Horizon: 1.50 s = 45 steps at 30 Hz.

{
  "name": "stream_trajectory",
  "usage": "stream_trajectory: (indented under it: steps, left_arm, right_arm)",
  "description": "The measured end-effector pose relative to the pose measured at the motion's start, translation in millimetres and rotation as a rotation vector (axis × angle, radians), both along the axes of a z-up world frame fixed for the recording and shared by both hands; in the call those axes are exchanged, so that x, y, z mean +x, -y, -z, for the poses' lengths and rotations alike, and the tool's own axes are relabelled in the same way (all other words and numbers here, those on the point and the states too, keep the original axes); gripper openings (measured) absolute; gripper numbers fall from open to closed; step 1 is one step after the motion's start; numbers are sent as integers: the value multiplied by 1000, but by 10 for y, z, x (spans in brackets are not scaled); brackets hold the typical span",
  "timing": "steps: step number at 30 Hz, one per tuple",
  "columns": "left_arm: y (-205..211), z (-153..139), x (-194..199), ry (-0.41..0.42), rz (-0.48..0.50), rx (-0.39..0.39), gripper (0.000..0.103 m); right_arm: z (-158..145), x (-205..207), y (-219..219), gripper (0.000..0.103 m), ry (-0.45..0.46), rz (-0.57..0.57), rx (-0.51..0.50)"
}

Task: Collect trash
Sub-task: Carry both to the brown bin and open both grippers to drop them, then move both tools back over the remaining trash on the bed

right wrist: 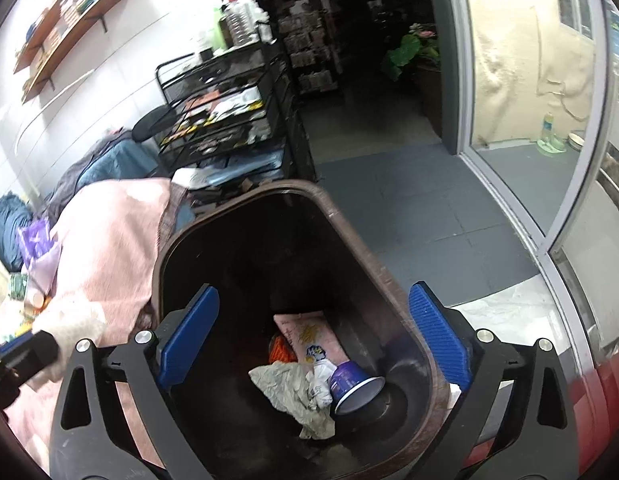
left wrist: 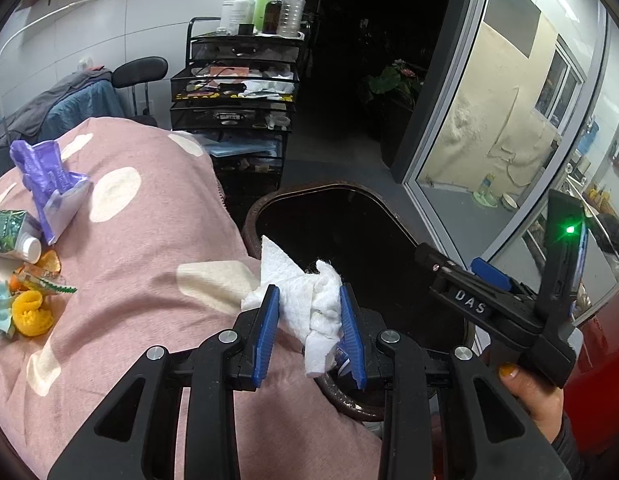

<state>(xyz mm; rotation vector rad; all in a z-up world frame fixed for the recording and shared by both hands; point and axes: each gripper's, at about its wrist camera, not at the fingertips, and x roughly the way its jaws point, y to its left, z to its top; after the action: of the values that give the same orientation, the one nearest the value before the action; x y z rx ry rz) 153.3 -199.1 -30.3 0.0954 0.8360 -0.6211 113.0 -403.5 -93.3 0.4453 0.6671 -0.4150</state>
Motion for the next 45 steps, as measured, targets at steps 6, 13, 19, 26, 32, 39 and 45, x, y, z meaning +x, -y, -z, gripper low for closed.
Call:
stream_trajectory:
  steps: [6,13,19,26,32,39,45]
  left_arm:
    - [173,67,52,-4,23,35,31]
    - [307,175,96,-30,44,66,31]
    - [367,257,120,-53,65,91,44]
    - [374,303,90,-38,73,108,85]
    - [310,326,136,-64,53,76,90]
    - [219,220,9,-12,49,57,93]
    - [-63,37,-148,84,-8,45,96]
  right_arm:
    - [-39,-92,186,96,38,80,26]
    - [-60,-158,320,96,51,130,42]
    - [-67,-179,343,96,63,134,54]
    - [-71,-187,320,96,68,127,58]
    - [-66,-182,314,96,70,130,61]
    - [-87,-151,227,96,74,96,54]
    - [-111,-93,77,96,88,34,50]
